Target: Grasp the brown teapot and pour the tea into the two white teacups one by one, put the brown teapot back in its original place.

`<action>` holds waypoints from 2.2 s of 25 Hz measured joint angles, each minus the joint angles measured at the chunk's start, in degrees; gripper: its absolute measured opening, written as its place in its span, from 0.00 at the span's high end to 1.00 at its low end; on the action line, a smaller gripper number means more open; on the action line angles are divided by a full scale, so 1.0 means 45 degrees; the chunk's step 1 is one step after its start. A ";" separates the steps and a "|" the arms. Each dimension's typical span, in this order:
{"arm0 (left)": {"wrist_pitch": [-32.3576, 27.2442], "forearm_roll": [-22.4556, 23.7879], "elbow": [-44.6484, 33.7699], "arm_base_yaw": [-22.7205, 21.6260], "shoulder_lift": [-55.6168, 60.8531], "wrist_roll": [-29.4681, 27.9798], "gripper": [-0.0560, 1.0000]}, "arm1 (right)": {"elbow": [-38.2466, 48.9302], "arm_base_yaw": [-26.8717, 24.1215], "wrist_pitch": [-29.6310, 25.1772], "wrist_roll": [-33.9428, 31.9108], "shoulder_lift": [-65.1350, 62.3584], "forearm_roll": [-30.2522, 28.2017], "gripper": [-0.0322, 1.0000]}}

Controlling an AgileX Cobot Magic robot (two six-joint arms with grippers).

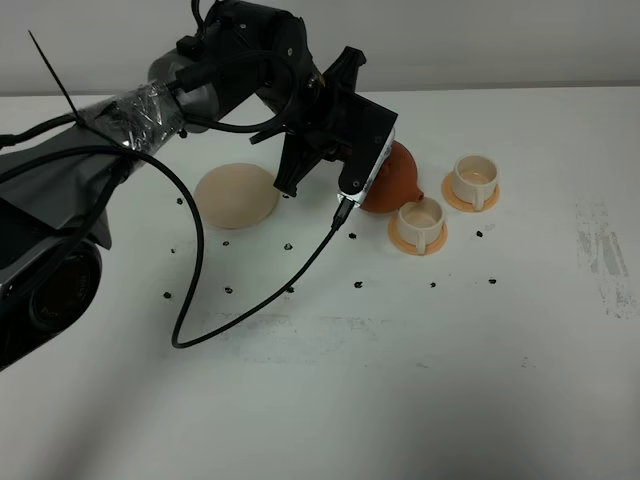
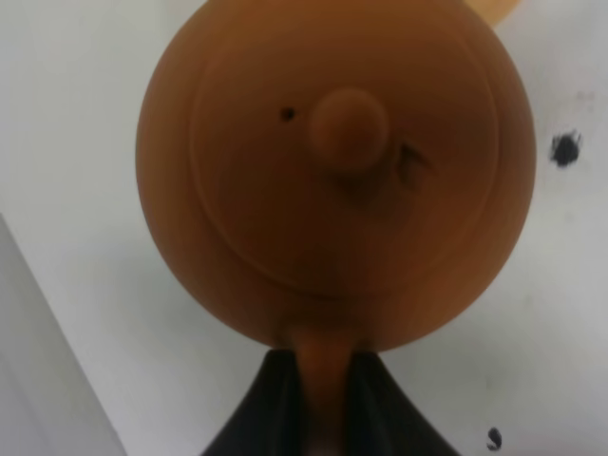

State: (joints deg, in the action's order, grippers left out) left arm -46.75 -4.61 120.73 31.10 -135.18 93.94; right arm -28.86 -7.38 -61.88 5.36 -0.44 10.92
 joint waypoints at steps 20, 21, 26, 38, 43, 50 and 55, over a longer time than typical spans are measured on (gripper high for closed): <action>0.0331 0.1471 0.0000 0.0217 0.0000 -0.0022 0.83 | 0.0000 0.0000 0.0009 0.0000 0.0000 0.0000 0.78; 0.0331 0.1564 0.0000 0.0217 0.0000 -0.0022 0.83 | 0.0000 0.0000 0.0009 0.0000 0.0000 0.0000 0.78; 0.0828 0.1627 -0.0245 0.0217 0.0000 -0.0022 0.83 | 0.0000 0.0000 0.0009 0.0000 0.0000 0.0000 0.78; 0.1619 0.2456 -0.0606 0.0472 -0.0064 -0.0022 0.83 | 0.0000 0.0000 0.0009 0.0000 0.0000 0.0000 0.78; 0.1717 0.2656 -0.0606 0.0570 -0.0064 0.0014 0.83 | 0.0000 0.0000 0.0009 0.0000 0.0000 0.0000 0.78; 0.1871 0.3316 -0.0606 0.0700 -0.0064 0.0056 0.83 | 0.0000 0.0000 0.0009 0.0000 0.0000 0.0000 0.78; 0.1871 0.3404 -0.0606 0.0713 -0.0064 0.0220 0.83 | 0.0000 0.0000 0.0009 0.0000 0.0000 0.0000 0.78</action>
State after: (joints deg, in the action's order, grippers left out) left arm -38.33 10.71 118.01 34.31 -135.47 94.94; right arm -28.86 -7.38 -61.84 5.36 -0.44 10.92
